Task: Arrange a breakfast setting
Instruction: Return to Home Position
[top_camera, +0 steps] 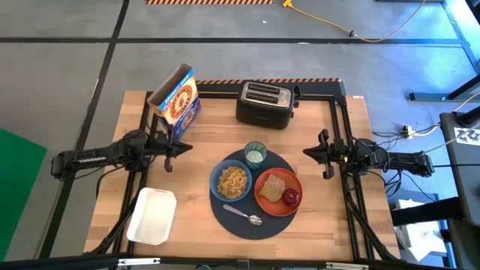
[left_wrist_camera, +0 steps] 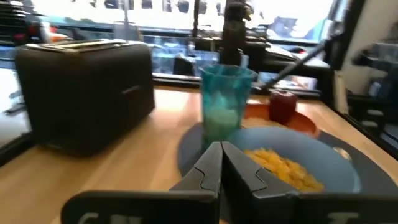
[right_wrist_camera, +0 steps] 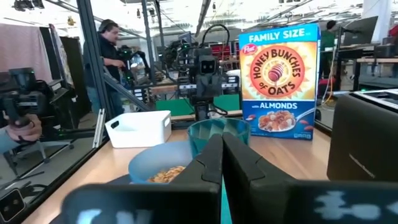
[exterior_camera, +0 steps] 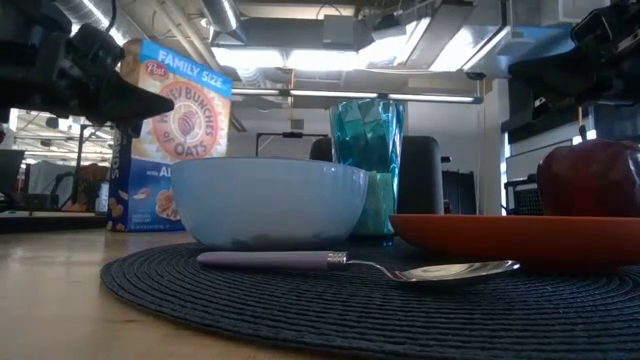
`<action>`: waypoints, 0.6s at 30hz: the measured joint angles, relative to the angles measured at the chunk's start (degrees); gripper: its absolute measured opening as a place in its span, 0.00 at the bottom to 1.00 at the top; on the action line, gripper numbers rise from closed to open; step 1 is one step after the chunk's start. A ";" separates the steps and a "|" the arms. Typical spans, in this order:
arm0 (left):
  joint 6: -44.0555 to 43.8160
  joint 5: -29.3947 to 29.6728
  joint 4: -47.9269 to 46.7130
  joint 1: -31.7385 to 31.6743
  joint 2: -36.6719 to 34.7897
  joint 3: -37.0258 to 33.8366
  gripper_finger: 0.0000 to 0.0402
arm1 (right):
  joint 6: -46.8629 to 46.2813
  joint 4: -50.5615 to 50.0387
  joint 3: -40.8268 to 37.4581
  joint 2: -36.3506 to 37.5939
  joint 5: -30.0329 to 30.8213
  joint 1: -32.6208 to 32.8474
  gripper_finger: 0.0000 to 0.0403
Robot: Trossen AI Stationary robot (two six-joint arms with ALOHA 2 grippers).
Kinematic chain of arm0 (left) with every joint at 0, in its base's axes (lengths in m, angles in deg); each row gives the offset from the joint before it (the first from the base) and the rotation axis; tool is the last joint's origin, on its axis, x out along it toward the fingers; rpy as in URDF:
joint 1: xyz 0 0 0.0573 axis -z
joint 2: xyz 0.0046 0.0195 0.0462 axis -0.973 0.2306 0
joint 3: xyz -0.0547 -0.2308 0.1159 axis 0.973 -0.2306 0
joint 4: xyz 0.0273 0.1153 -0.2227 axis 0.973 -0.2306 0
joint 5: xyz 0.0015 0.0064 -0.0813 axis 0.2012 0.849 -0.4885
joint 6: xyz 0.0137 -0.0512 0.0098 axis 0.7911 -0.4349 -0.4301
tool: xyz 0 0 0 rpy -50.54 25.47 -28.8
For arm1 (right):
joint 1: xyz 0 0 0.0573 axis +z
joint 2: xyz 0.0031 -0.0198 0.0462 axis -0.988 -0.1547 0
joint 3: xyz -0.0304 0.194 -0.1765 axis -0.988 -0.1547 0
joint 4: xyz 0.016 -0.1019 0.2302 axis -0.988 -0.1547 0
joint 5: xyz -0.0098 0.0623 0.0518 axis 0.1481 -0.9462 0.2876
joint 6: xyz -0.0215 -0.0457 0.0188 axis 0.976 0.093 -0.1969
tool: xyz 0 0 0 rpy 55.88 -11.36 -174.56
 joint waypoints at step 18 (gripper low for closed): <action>-4.72 9.90 4.00 5.76 0.02 0.00 0.00 | 0.89 1.88 0.00 0.00 2.01 0.00 0.00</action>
